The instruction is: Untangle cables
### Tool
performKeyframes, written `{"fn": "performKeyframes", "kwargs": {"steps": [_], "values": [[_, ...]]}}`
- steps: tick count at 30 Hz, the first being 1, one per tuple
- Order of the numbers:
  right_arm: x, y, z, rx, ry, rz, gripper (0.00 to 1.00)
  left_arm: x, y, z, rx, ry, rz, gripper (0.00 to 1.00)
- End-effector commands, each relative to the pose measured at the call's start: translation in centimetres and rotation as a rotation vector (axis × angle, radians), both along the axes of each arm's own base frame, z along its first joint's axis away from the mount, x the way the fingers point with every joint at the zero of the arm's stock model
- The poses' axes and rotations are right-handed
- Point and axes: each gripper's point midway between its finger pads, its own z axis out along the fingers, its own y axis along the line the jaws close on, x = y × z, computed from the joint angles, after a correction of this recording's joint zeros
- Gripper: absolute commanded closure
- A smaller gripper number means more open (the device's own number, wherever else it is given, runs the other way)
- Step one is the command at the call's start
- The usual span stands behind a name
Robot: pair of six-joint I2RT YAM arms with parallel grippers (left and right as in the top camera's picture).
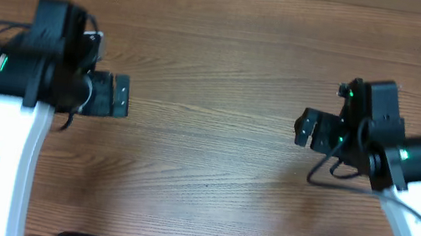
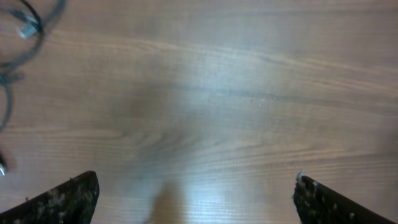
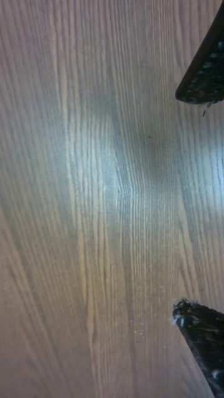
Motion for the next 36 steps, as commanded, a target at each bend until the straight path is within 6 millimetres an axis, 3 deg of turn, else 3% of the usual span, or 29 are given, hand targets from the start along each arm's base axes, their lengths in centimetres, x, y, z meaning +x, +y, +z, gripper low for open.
{"fn": "performKeyframes", "kwargs": {"steps": [1,8,13,26,36], "values": [[-1.3,-0.5,-0.8,-0.003,-0.031,0.001,0.00,-2.1,0.4,0.8,0.016,-0.130,0.010,0.01],[-4.4,-0.2,-0.5,0.074,-0.192,0.049,0.00,-6.8,0.6,3.2,-0.003,-0.463,0.036,0.00],[-6.1,-0.6,1.4,0.096,-0.300,0.049,0.00,-8.9,0.5,4.8,-0.040,-0.585,0.066,0.00],[-6.3,-0.6,1.9,0.102,-0.326,0.051,0.00,-11.8,0.5,1.8,-0.033,-0.434,0.068,0.00],[-6.3,-0.7,1.8,0.098,-0.322,0.048,0.00,-12.2,0.5,1.3,-0.031,-0.408,0.068,0.00]]}}
